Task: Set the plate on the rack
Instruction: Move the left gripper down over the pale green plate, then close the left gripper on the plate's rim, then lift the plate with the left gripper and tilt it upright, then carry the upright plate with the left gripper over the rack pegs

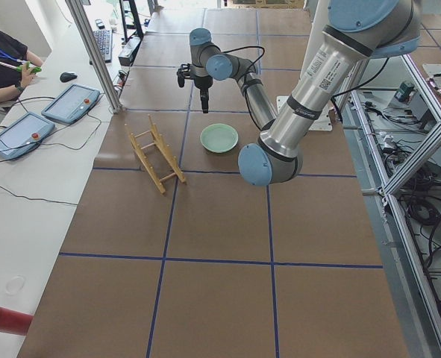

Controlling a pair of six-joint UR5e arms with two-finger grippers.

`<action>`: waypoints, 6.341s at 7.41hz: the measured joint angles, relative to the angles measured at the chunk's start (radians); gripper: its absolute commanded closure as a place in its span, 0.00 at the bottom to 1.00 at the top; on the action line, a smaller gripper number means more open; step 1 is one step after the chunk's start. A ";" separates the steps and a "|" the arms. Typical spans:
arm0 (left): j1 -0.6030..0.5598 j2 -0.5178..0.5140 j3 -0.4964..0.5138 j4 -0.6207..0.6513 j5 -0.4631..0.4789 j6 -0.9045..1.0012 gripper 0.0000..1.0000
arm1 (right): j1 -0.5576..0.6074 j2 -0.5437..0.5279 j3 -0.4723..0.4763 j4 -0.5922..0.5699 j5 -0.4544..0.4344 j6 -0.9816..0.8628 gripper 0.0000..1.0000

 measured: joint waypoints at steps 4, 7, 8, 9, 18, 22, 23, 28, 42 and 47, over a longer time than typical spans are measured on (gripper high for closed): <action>0.155 -0.014 0.181 -0.200 0.134 -0.144 0.00 | -0.001 0.000 0.000 -0.001 0.000 0.000 0.00; 0.200 -0.026 0.274 -0.279 0.164 -0.163 0.10 | 0.000 0.000 0.000 0.000 0.000 0.000 0.00; 0.214 -0.024 0.290 -0.300 0.166 -0.176 0.15 | 0.000 0.000 0.000 0.000 0.000 0.000 0.00; 0.224 -0.023 0.304 -0.319 0.166 -0.183 0.20 | 0.000 0.000 0.000 0.000 0.000 0.000 0.00; 0.236 -0.030 0.314 -0.337 0.166 -0.189 0.88 | 0.000 0.000 0.000 0.000 0.000 0.000 0.00; 0.236 -0.026 0.298 -0.330 0.166 -0.187 1.00 | 0.000 0.000 0.000 0.000 0.000 0.000 0.00; 0.230 -0.024 0.265 -0.310 0.166 -0.187 1.00 | 0.000 0.000 0.000 0.000 0.000 0.000 0.00; -0.044 -0.035 -0.146 0.037 0.156 -0.158 1.00 | 0.000 0.000 0.000 0.000 0.000 0.000 0.00; -0.351 0.126 0.393 -1.688 0.153 -0.725 1.00 | 0.000 0.000 0.000 0.000 0.000 0.000 0.00; -0.325 0.094 0.554 -1.841 0.263 -0.783 1.00 | 0.000 0.000 0.000 0.000 0.000 -0.002 0.00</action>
